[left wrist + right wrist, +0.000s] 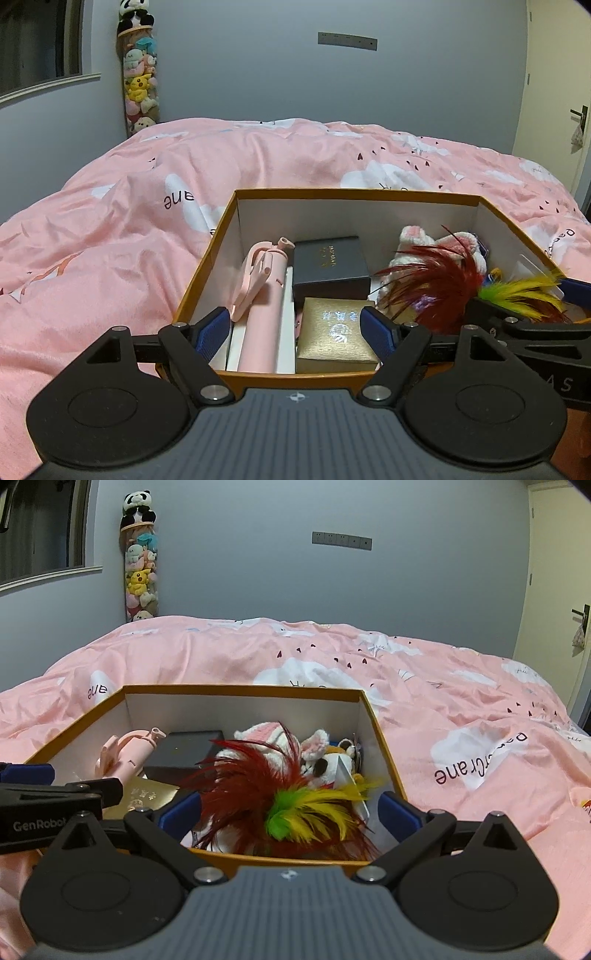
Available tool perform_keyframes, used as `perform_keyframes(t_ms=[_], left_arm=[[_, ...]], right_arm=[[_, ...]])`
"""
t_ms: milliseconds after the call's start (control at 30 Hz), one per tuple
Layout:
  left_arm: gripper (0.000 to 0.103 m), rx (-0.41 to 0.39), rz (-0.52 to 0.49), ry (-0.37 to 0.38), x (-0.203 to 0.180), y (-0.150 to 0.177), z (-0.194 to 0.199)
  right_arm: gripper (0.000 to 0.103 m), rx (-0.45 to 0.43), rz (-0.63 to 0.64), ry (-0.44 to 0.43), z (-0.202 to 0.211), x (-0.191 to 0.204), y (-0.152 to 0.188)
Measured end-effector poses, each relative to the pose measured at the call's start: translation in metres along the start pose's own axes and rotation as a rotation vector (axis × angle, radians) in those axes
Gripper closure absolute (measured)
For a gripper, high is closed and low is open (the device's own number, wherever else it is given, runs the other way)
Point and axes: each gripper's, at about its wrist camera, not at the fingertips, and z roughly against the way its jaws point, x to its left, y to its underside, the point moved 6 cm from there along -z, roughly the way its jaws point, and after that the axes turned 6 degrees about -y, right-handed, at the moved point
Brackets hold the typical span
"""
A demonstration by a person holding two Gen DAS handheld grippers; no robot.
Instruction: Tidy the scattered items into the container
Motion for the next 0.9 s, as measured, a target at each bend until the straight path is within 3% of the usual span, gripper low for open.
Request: perform_keyframes(t_ms=[367, 900], left_arm=[[0.012, -0.031, 0.009, -0.038, 0.0014, 0.0079, -0.0030], [0.012, -0.030, 0.013, -0.030, 0.0021, 0.0077, -0.0039]], right_arm=[[0.001, -0.012, -0.004, -0.016, -0.0044, 0.0019, 0.0060], [0.000, -0.013, -0.007, -0.016, -0.0062, 0.0029, 0.0076]])
